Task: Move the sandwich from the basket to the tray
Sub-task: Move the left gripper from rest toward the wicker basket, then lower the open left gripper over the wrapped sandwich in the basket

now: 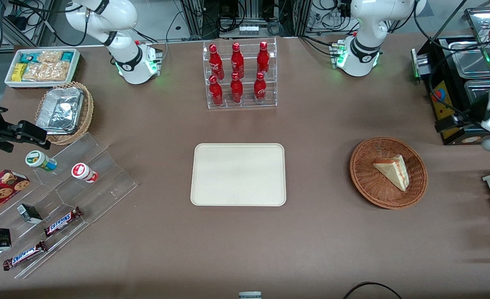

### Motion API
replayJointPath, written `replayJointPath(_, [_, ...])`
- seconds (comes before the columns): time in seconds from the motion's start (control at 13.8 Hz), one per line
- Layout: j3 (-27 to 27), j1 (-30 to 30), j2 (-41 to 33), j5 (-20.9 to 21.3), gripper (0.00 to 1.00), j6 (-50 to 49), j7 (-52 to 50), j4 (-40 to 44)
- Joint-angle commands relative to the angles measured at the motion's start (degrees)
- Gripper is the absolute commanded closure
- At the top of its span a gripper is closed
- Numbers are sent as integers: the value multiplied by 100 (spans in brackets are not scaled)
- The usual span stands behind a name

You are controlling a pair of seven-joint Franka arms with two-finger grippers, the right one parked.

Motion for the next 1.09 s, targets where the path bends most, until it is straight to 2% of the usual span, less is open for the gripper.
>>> replayJointPath(0.0, [207,-13,-62,-6,0,479,-221,-434])
replayJointPath(0.29, [419,-13,34,-14,0,1480,-580,-1216])
replayJointPath(0.43, [419,-13,201,-67,0,1825,-1142,-1437])
replayJointPath(0.8, [534,-13,543,-980,0,2607,-1573,-1832])
replayJointPath(1.01, [525,-56,895,-1104,0,3528,-2329,-2236])
